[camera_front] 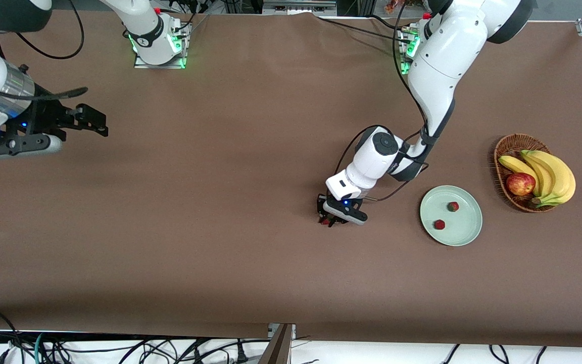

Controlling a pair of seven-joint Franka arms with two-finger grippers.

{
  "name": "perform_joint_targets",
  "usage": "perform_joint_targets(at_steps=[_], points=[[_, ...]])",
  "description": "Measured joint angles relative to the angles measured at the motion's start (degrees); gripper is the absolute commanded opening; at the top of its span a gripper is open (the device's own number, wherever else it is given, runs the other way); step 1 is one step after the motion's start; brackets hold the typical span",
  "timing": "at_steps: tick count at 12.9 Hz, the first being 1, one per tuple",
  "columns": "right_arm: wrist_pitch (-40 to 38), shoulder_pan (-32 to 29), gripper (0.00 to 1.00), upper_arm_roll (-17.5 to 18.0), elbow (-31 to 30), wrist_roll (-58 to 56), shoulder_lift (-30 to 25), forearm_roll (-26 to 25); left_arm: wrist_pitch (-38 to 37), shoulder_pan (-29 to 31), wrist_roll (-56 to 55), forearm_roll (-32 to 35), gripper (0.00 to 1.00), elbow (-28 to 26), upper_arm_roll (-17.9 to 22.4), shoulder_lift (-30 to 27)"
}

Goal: Collect all strawberries into plate
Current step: 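Grasp the strawberry with the left gripper while the right arm retracts, then lower the strawberry onto the plate and open the left gripper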

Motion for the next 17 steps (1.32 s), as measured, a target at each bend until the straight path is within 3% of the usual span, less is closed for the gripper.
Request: perform_joint_targets(at_steps=[5, 10, 14, 17], points=[[-0.01, 0.00, 0.99, -0.39, -0.41, 0.00, -0.38, -2.08, -22.73, 0.97, 1.74, 0.27, 0.00, -0.55, 0.57, -9.54], [0.55, 0.00, 0.99, -0.73, 0.69, 0.00, -0.65, -3.05, -39.40, 9.61, 25.03, 0.52, 0.00, -0.73, 0.87, -15.88], [1.75, 0.05, 0.99, -0.79, 1.26, 0.04, -0.70, -4.43, -45.10, 16.56, 46.45, 0.70, 0.00, -0.74, 1.30, -16.97], [3.92, 0.67, 0.99, -0.60, 1.27, 0.04, -0.69, -7.87, -44.92, 24.25, 62.04, 1.43, 0.07, -0.75, 1.51, -16.87]])
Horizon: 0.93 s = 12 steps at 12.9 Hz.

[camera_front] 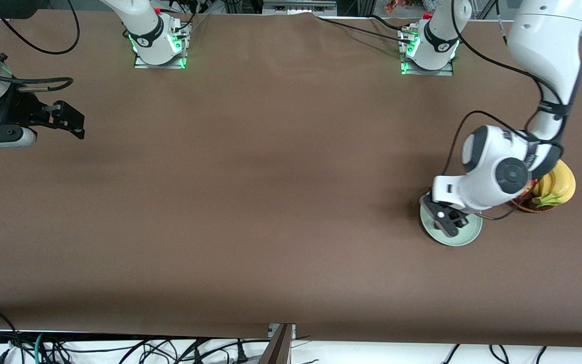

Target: Collect all strawberries into plate

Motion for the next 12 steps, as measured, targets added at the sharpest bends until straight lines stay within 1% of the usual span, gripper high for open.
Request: perform_joint_targets(at_steps=[1, 2, 3, 4, 7, 10, 12], points=[[0.07, 0.46, 0.99, 0.08, 0.00, 0.00, 0.00, -0.84, 0.59, 1.58, 2.67, 0.98, 0.10, -0.01, -0.01, 0.20], [0.06, 0.87, 0.99, 0.10, 0.00, 0.09, 0.00, -1.17, 1.42, 2.58, 4.71, 1.80, 0.21, -0.01, -0.03, 0.52], [0.07, 1.02, 0.99, 0.10, 0.01, 0.31, 0.00, -1.17, 2.19, 3.14, 6.20, 2.15, 0.91, -0.01, -0.04, 0.99], [0.11, 1.01, 0.99, -0.02, 0.01, 0.74, -0.01, -1.00, 2.77, 3.33, 6.88, 2.26, 1.00, -0.02, -0.05, 1.53], [0.18, 0.99, 0.99, -0.19, 0.01, 5.88, -0.01, 1.63, 3.48, 3.35, 7.15, 2.26, 1.00, -0.02, -0.23, 2.59], [0.15, 1.33, 0.99, 0.16, 0.01, 10.20, -0.01, 2.70, 3.43, 3.39, 7.14, 2.26, 1.00, 0.26, -0.56, 2.31], [0.05, 1.32, 0.99, 0.01, 0.00, 10.40, -0.01, 4.85, 0.70, 3.39, 6.18, 2.25, 1.00, 1.02, -0.98, 0.88]])
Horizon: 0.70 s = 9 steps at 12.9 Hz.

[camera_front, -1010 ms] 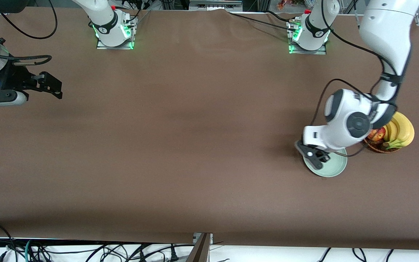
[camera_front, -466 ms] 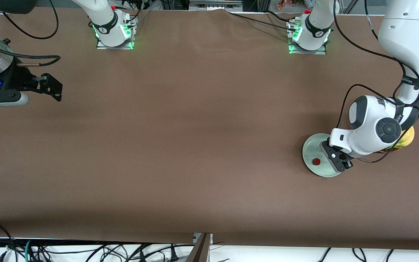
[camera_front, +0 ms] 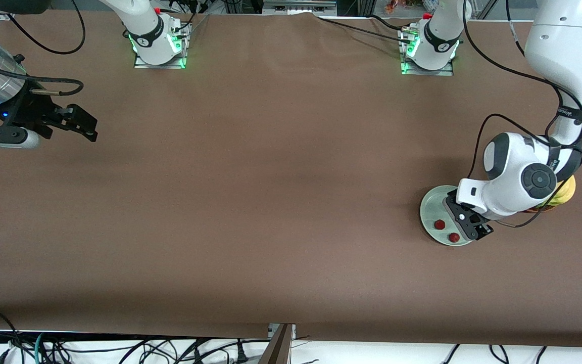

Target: Collect all strawberries into plate

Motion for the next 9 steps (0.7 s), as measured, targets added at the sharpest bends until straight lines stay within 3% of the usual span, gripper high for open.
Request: perform_joint_targets(at_steps=[4, 9], points=[[-0.17, -0.23, 0.99, -0.93, -0.20, 0.42, 0.10, 0.84, -18.08, 0.00, -5.43, -2.70, 1.00, 6.69, -2.17, -5.18], [-0.20, -0.47, 0.99, -1.87, -0.24, 0.42, 0.47, 1.33, -44.21, -0.02, -24.55, -3.65, 1.00, 22.87, -8.12, -7.96]])
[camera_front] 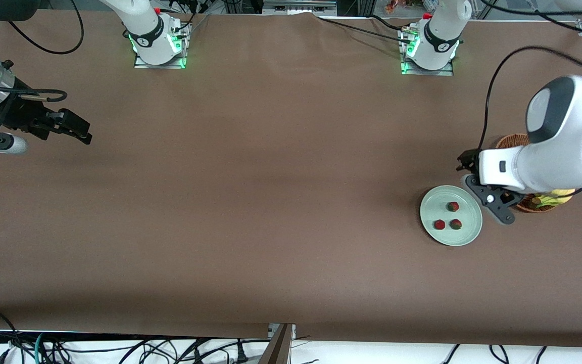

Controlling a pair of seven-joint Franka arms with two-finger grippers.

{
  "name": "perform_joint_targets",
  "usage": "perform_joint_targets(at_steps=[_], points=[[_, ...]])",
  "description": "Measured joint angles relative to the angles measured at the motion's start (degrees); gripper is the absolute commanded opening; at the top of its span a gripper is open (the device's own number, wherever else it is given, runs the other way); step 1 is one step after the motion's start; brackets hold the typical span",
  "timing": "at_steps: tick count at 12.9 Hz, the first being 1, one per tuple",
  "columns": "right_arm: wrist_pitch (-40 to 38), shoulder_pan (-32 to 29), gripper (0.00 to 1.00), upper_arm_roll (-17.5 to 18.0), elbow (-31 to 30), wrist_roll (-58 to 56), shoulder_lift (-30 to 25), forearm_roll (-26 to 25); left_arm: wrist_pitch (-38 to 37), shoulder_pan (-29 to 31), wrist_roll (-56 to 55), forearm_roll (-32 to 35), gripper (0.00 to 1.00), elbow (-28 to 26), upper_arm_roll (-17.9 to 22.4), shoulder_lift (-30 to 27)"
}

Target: Collect all strawberries into plate

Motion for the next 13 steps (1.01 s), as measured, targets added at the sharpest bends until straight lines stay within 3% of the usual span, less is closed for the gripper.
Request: perform_joint_targets(at_steps=[2, 5, 7, 9, 10, 13], points=[[0.00, 0.18, 0.99, 0.13, 0.00, 0.00, 0.10, 0.12, -5.85, -0.01, -10.95, 0.00, 1.00, 3.28, -1.27, -1.87], [-0.01, 0.34, 0.99, 0.28, -0.01, 0.01, 0.17, 0.13, -9.45, -0.70, -24.60, 0.00, 1.00, 3.79, -1.49, -6.57], [-0.01, 0.38, 0.99, 0.28, -0.01, 0.01, 0.17, 0.13, -7.11, -6.30, -27.23, -0.08, 1.00, 2.60, 6.07, -9.94], [-0.01, 0.39, 0.99, 0.28, -0.02, 0.01, 0.19, 0.14, 1.28, -12.03, -27.61, -1.45, 1.00, -4.62, 14.74, -15.12], [-0.01, 0.40, 0.99, 0.28, -0.02, 0.01, 0.20, 0.14, 5.31, -12.63, -28.82, -1.80, 1.00, -10.29, 16.46, -18.44], [-0.01, 0.41, 0.99, 0.28, -0.02, 0.01, 0.21, 0.14, 10.89, -8.25, -33.10, -4.49, 1.00, -22.38, 15.23, -25.80]])
